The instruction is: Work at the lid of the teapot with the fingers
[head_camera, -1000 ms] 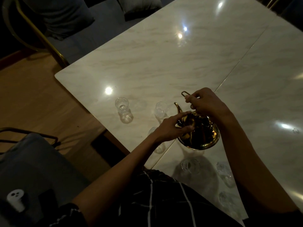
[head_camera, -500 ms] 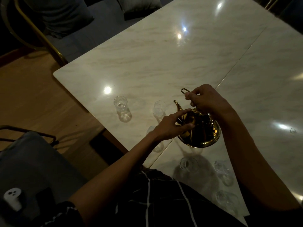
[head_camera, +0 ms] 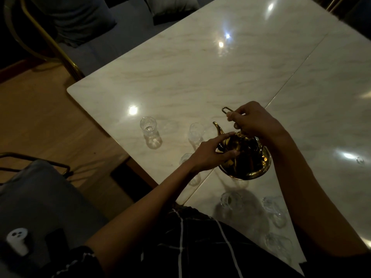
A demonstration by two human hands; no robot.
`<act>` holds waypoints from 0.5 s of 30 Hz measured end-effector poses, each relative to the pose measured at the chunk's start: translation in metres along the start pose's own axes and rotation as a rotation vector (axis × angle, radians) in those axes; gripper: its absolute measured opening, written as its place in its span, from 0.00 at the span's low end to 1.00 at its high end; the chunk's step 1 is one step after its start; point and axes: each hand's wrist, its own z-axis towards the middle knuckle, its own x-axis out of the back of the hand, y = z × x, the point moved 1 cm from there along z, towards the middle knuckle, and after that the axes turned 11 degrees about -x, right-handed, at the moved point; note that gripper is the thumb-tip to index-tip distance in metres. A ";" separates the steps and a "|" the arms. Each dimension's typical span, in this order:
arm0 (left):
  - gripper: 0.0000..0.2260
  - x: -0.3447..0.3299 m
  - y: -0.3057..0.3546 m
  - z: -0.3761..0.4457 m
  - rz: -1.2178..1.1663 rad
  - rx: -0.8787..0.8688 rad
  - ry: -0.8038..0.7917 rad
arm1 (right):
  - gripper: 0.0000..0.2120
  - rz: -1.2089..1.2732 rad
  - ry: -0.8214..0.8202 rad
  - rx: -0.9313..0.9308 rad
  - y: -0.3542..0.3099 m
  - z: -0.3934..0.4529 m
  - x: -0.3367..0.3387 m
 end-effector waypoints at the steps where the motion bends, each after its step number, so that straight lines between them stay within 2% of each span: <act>1: 0.29 0.000 0.000 0.000 0.003 0.000 0.001 | 0.15 -0.004 -0.004 0.001 -0.001 0.000 0.000; 15: 0.30 0.003 0.005 -0.002 -0.001 0.013 0.017 | 0.15 -0.002 0.003 0.028 -0.003 -0.002 -0.001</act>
